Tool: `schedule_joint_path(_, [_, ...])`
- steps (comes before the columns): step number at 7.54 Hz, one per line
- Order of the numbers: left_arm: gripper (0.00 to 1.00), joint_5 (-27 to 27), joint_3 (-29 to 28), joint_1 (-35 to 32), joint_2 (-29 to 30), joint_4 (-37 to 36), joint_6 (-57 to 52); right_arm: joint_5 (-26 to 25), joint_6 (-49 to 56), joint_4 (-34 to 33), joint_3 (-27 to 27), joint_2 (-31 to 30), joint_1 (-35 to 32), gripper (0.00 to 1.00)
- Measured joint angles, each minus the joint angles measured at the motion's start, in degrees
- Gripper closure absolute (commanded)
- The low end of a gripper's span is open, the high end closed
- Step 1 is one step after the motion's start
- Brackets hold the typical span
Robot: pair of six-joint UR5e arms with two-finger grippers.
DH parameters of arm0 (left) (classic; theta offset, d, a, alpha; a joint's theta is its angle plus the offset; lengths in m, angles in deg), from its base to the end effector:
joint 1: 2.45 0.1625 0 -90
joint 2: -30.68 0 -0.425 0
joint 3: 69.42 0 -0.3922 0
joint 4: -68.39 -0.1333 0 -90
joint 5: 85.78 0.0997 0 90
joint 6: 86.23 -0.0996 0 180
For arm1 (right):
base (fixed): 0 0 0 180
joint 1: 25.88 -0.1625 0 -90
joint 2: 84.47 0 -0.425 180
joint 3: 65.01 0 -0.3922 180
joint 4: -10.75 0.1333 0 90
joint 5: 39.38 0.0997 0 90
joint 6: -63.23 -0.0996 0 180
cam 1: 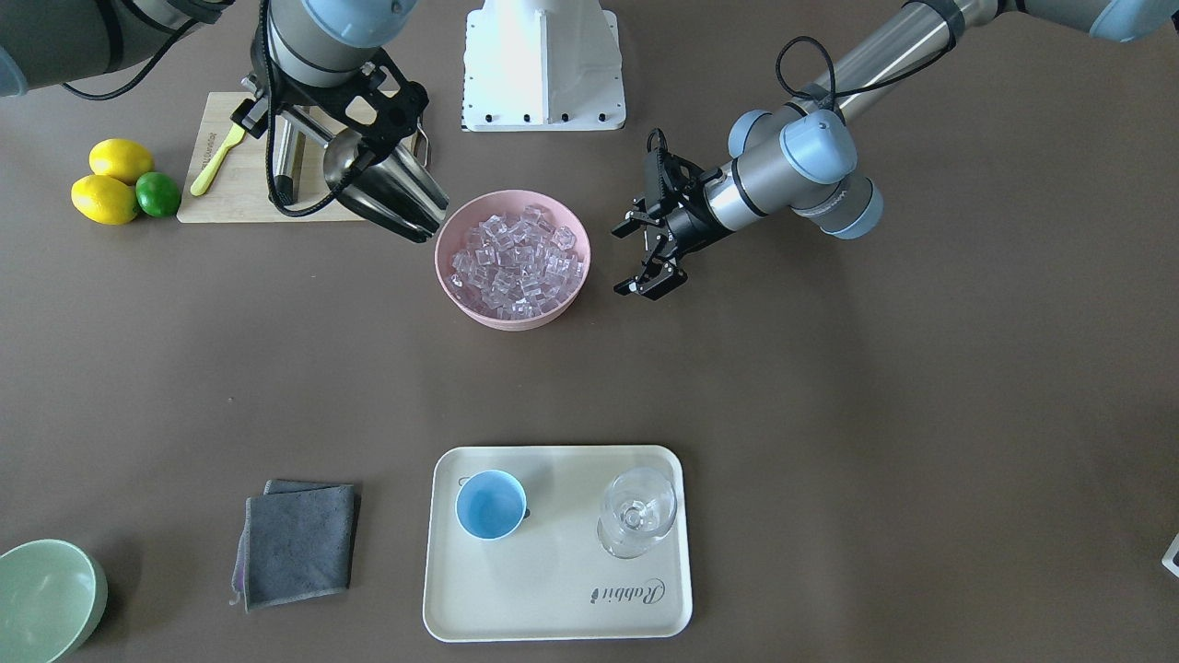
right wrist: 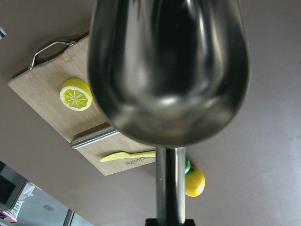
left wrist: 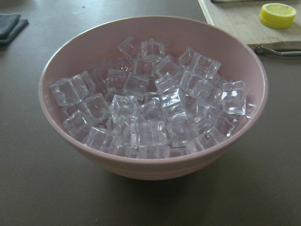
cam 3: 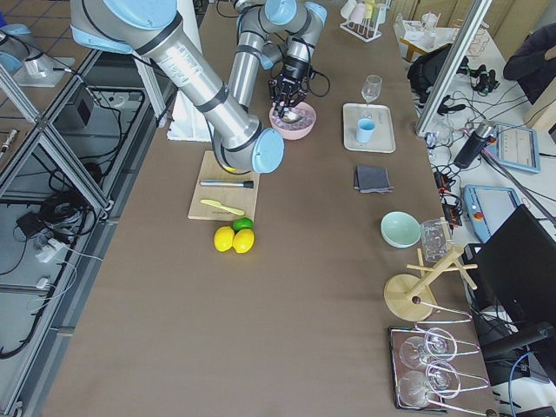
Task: Put ice in cup with scoop
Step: 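Bring the scoop over the pink bowl with the right gripper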
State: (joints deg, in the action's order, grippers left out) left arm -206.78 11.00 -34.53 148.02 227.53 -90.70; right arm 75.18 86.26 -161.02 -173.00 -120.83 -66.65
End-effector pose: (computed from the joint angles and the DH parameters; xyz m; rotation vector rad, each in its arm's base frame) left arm 0.5151 -0.4197 0.3255 1.2188 1.1382 1.2547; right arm -0.3550 -0.4275 0.1490 -0.2837 -0.4010 -1.1996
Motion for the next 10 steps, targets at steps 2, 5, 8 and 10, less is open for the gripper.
schedule_joint_path(2, [0.02,-0.02,0.00,0.00,-0.01,0.02,-0.01,1.74,-0.31,-1.71,7.98,2.74,1.31,1.00])
schedule_joint_path(5, [0.02,-0.29,0.00,0.00,-0.07,-0.01,-0.05,2.11,-2.58,-2.48,15.01,5.71,3.51,1.00])
schedule_joint_path(8, [0.02,-0.37,0.00,0.00,-0.09,-0.05,-0.09,1.85,-5.22,-2.45,17.43,8.06,5.12,1.00])
schedule_joint_path(10, [0.02,-0.38,0.06,-0.06,-0.10,-0.06,-0.09,1.46,-6.45,-2.44,19.14,9.03,5.99,1.00])
